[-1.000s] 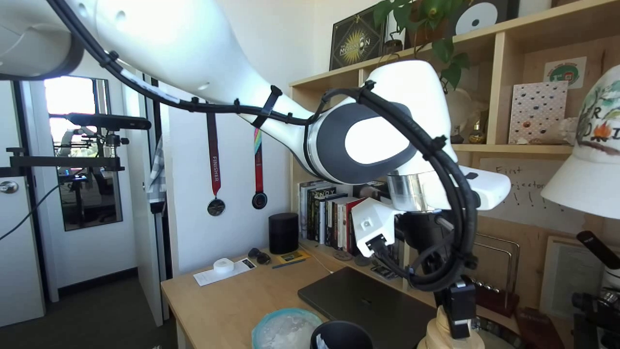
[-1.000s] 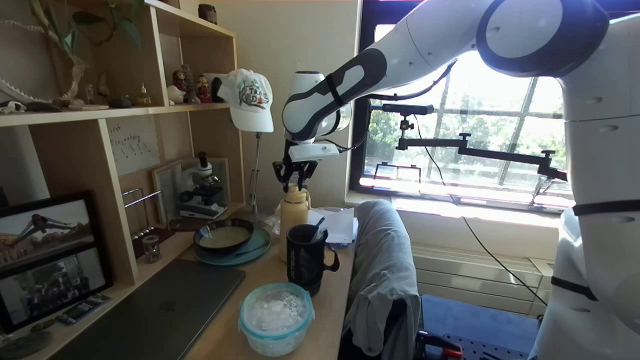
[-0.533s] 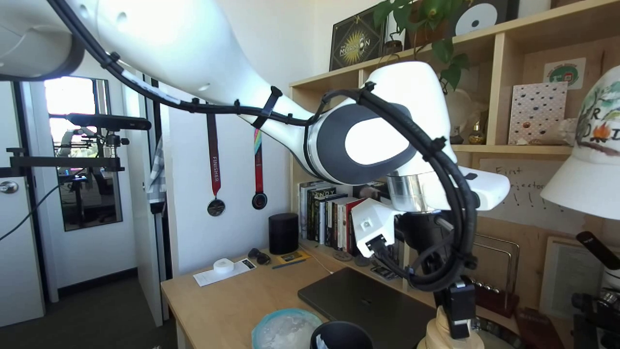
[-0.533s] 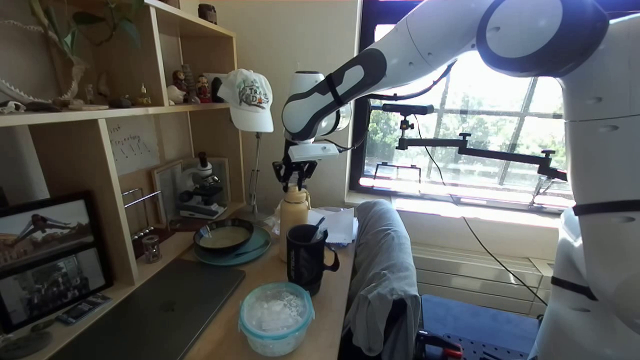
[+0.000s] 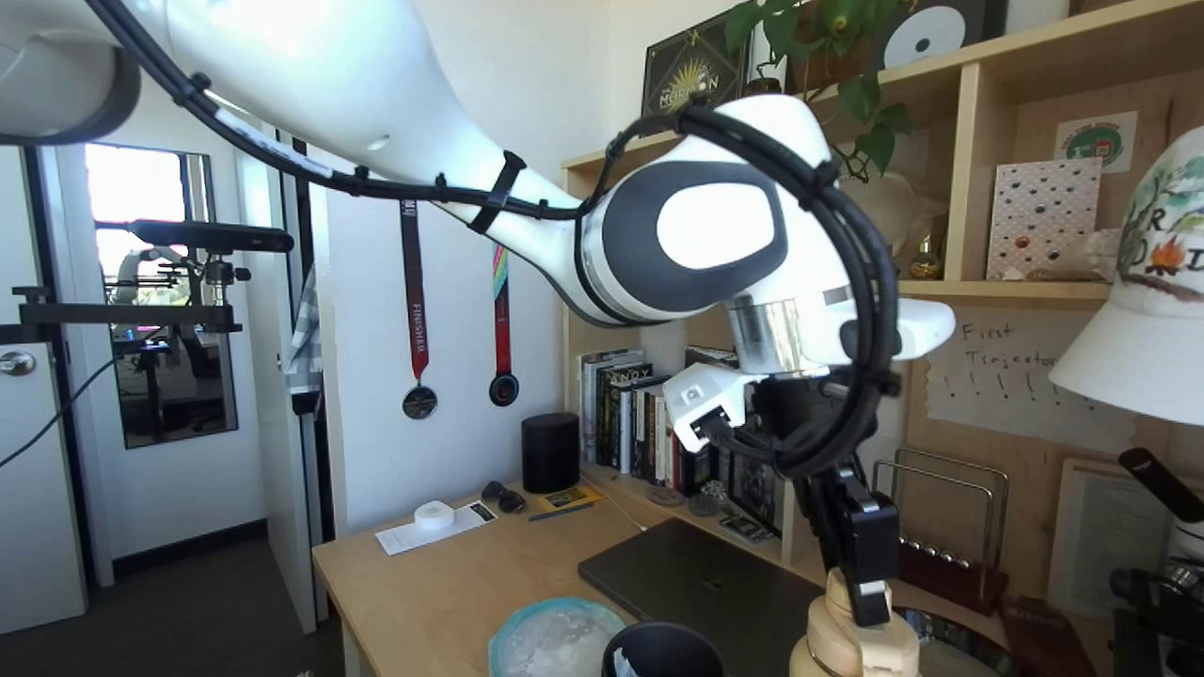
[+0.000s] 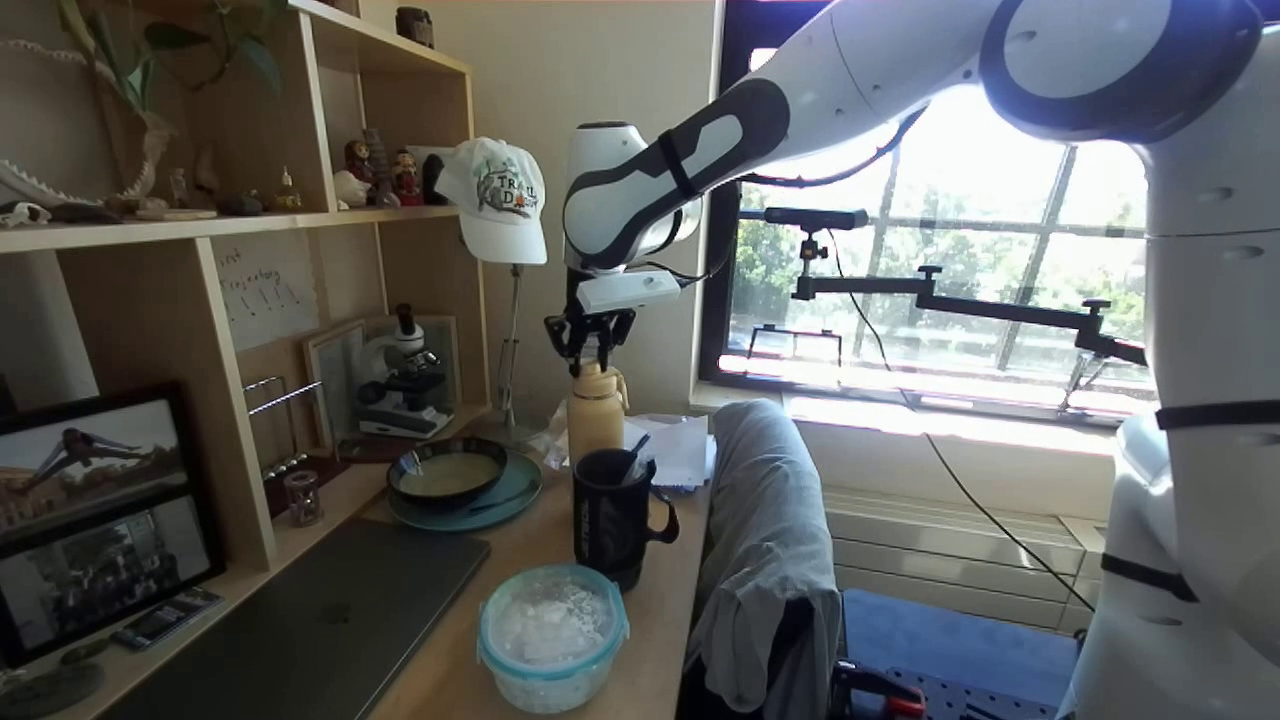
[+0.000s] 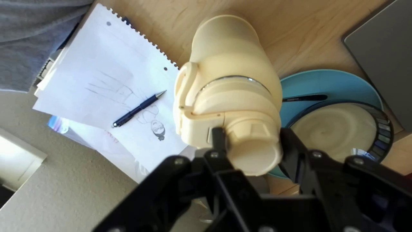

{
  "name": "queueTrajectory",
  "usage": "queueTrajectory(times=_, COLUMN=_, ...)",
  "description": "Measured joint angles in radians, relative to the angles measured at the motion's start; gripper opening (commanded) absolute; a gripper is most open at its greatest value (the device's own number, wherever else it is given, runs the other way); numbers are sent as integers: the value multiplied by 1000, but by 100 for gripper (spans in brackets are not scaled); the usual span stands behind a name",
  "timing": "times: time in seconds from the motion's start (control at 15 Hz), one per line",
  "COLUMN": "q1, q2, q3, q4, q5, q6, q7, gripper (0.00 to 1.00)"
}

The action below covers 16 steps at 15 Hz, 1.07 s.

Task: Move the bottle to the left side of the desk

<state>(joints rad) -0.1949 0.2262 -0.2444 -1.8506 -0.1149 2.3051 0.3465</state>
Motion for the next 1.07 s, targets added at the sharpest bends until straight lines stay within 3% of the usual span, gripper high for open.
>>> queueTrajectory(times=0.53, q1=74, q2=-159, q3=31, q4=1, q5=-117, q6=-96, q7=24, gripper=20)
queueTrajectory(times=1.07, q1=172, q2=-283, q3=213, q4=11, q5=-230, q6=-179, q7=55, gripper=20)
